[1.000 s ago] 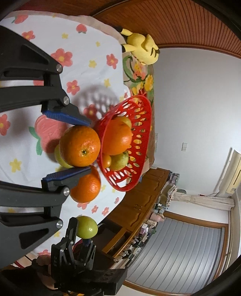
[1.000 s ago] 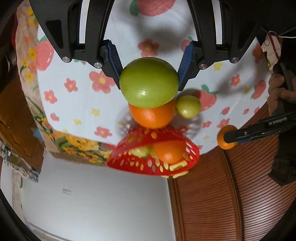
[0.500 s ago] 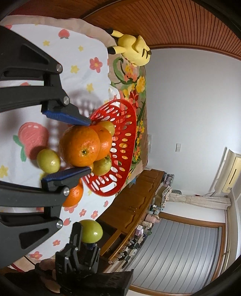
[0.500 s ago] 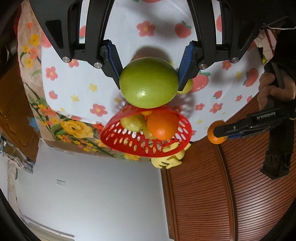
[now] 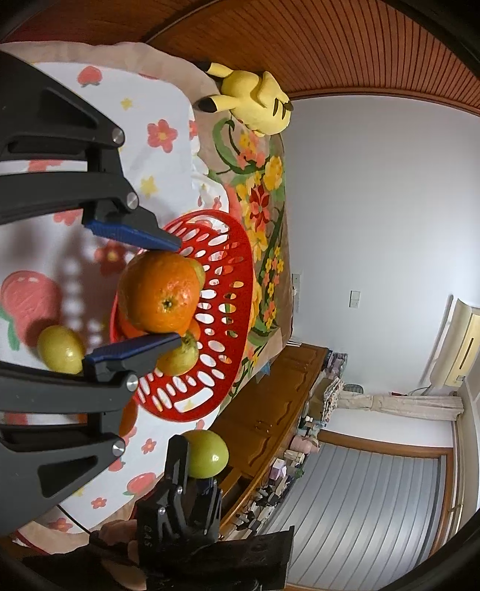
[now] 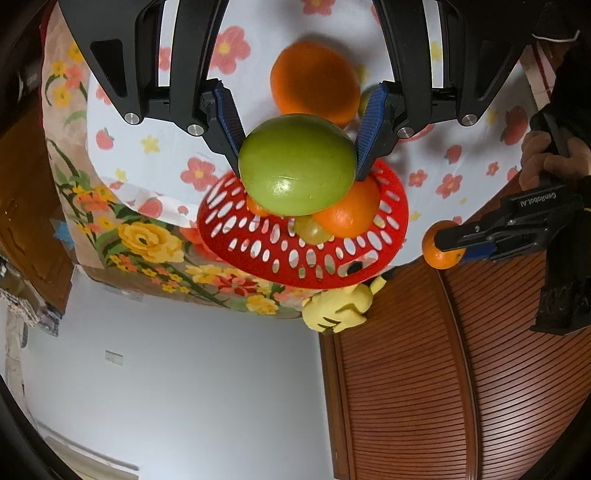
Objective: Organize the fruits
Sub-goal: 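Lift and carry the pomelo and mandarin in both tools over the red basket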
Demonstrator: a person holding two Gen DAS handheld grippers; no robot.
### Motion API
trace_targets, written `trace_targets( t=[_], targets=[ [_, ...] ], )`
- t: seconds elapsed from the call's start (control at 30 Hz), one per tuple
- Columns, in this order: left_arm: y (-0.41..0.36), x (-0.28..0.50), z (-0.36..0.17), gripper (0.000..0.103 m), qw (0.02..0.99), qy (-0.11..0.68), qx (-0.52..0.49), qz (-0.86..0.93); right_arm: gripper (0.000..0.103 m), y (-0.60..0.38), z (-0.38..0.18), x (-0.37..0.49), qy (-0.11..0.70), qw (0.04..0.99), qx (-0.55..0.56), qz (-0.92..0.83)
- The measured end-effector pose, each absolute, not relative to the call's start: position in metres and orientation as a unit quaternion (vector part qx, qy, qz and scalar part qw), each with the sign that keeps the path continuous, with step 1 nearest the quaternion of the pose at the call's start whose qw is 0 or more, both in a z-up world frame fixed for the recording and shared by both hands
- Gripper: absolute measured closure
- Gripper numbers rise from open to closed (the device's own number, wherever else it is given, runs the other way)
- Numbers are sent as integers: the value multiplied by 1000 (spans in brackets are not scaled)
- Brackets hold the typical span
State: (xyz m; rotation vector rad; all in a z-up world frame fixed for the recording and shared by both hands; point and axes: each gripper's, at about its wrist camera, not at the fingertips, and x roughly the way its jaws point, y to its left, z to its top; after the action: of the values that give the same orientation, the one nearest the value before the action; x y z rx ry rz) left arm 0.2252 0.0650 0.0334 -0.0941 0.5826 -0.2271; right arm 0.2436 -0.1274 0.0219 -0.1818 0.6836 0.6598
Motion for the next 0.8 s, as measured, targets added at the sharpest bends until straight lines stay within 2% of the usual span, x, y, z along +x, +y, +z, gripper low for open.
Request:
trace_targets(
  t=[0.43,0.8],
  targets=[
    [66,286,17,59,943,312,-41,-112,46,-110,-2,322,370,869,-110,310],
    [72,312,4,59,938,326,-45,-111,46,-95,-16,351,385,860,-119,313]
  ],
)
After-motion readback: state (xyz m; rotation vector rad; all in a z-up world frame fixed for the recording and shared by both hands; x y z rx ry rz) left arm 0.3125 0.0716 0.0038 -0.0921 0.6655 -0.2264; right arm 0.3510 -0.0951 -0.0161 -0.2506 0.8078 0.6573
